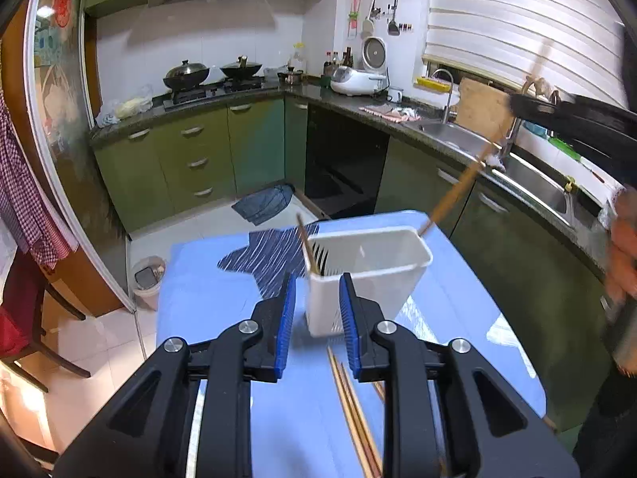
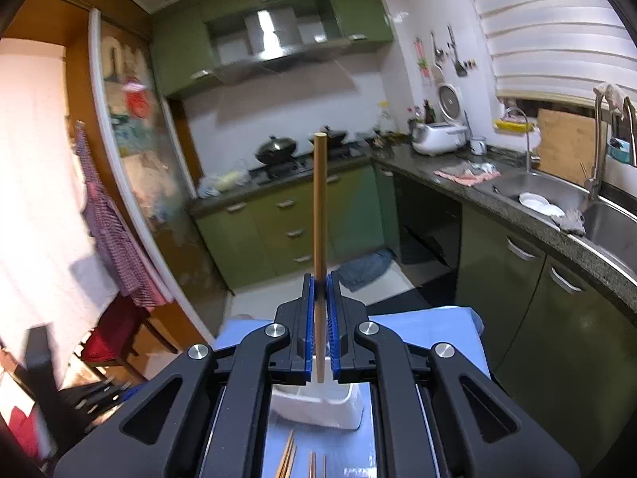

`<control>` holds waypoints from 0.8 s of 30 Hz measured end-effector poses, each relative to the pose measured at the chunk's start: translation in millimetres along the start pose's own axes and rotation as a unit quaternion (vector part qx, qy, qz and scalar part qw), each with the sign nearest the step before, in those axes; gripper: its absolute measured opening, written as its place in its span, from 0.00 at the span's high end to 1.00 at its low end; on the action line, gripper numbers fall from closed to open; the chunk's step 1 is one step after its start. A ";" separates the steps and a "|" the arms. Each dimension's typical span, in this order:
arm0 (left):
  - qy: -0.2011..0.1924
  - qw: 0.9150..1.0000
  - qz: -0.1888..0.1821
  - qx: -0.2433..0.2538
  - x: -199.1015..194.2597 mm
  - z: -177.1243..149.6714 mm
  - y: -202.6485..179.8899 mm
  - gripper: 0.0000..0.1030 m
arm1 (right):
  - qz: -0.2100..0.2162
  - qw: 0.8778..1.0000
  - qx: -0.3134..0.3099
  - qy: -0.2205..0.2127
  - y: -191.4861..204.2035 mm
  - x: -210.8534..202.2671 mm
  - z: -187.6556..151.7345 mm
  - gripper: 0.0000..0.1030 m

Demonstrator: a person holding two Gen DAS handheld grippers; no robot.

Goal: Organize utensils
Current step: 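Drop both chopsticks into the white holder from the left and right tools, then lower the left tool onto a wooden chopstick and close on it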

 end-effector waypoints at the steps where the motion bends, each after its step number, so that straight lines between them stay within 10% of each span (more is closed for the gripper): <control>1: 0.005 1.000 0.001 0.001 -1.0 -4.0 2.1 0.79 | -0.005 1.000 -0.003 0.010 0.7 10.4 -3.8 0.93; 12: 0.082 0.997 -0.007 0.008 10.0 -54.5 0.5 0.79 | -0.025 0.989 -0.042 0.142 8.7 85.9 -101.4 0.89; 24: 0.207 0.978 -0.022 0.012 58.2 -128.0 -32.2 0.77 | 0.011 0.988 -0.050 0.148 -3.0 -7.9 -121.5 0.76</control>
Point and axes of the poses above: each gripper's, at about its wrist camera, not at the fingertips, and x roughly the way its jaws point, y to its left, z to its top, the point moved 7 cm from there along x, roughly the way its jaws point, and after that the axes turned 12 degrees about -y, right-handed, at the moved point
